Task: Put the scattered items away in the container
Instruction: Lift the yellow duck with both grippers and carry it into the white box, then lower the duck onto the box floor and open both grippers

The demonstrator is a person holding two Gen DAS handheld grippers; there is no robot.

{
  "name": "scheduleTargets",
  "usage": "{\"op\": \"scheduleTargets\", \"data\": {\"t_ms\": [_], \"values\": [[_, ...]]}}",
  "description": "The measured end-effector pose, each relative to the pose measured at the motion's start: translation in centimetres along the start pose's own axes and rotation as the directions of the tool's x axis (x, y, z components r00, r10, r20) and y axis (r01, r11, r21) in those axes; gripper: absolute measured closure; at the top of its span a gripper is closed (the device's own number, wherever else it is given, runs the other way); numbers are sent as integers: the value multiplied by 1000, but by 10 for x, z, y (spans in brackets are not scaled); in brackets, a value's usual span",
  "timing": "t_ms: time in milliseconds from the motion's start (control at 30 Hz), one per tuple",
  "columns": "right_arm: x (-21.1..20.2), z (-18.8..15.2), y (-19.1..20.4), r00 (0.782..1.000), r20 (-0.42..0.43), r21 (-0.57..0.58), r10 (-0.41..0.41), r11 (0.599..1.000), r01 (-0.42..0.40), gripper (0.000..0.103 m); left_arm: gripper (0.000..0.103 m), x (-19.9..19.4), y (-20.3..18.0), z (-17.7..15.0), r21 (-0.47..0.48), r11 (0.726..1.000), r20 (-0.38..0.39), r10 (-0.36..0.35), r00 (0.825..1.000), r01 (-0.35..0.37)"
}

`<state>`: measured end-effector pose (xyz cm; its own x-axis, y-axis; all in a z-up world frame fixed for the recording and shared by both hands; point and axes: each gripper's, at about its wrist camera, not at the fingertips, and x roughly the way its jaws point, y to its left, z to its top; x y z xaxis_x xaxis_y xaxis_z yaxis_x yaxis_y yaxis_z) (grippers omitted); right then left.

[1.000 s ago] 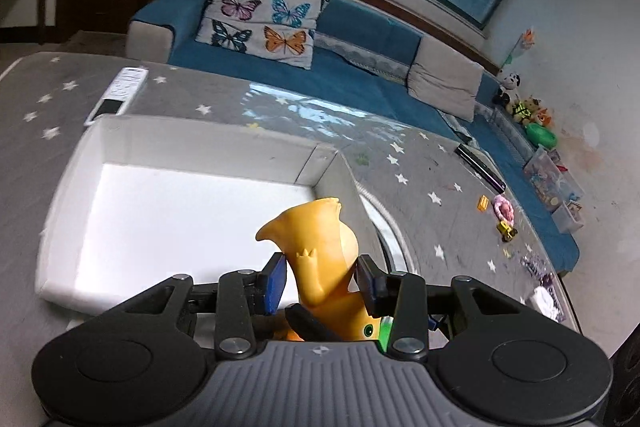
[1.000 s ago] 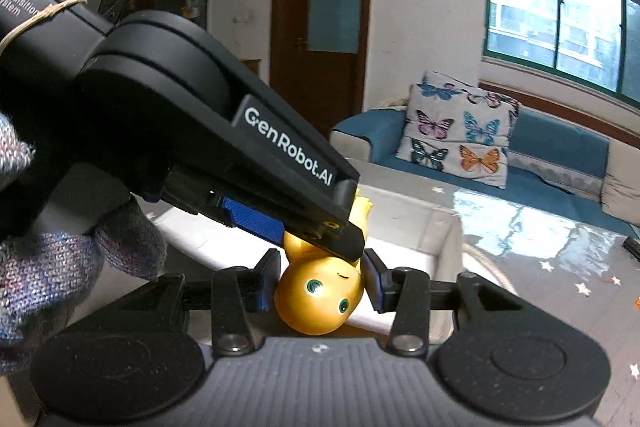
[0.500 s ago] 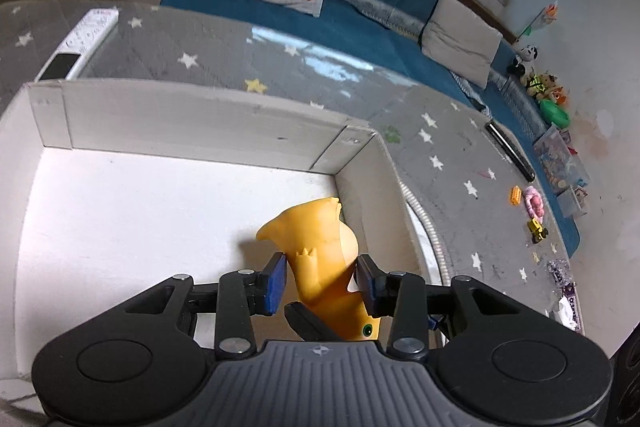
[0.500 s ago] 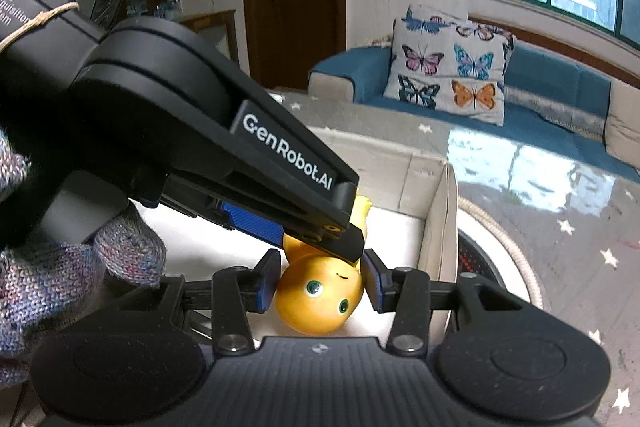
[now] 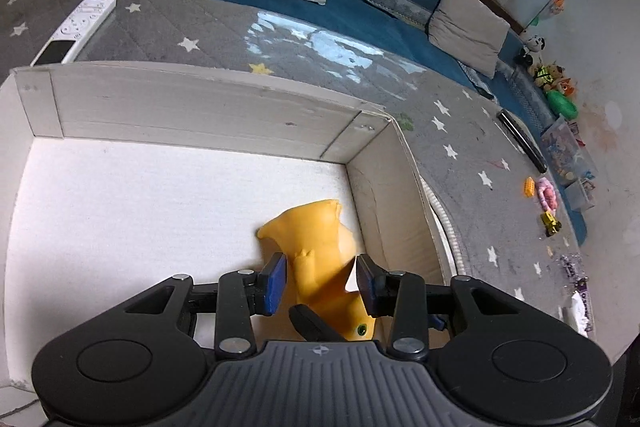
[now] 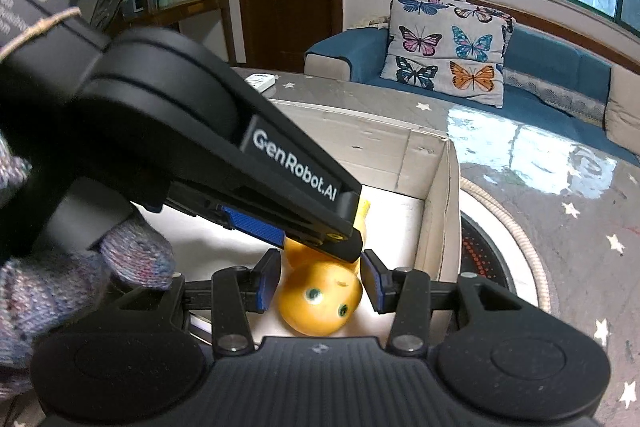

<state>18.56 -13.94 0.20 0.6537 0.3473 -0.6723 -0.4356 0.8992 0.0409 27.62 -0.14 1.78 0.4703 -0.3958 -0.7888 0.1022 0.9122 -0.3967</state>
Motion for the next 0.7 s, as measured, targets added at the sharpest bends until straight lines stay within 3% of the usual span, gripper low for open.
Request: {"op": "scheduleTargets", "data": {"t_ms": [300, 700], "values": [[-5, 3, -1, 1000, 19, 6, 5, 1000, -5, 58, 62, -13, -8, -2, 28, 1000, 37, 11, 999, -12], [-45, -3, 4, 996, 90, -9, 7, 1000, -6, 51, 62, -47, -27, -21, 81, 996, 114, 36, 993, -46]]}}
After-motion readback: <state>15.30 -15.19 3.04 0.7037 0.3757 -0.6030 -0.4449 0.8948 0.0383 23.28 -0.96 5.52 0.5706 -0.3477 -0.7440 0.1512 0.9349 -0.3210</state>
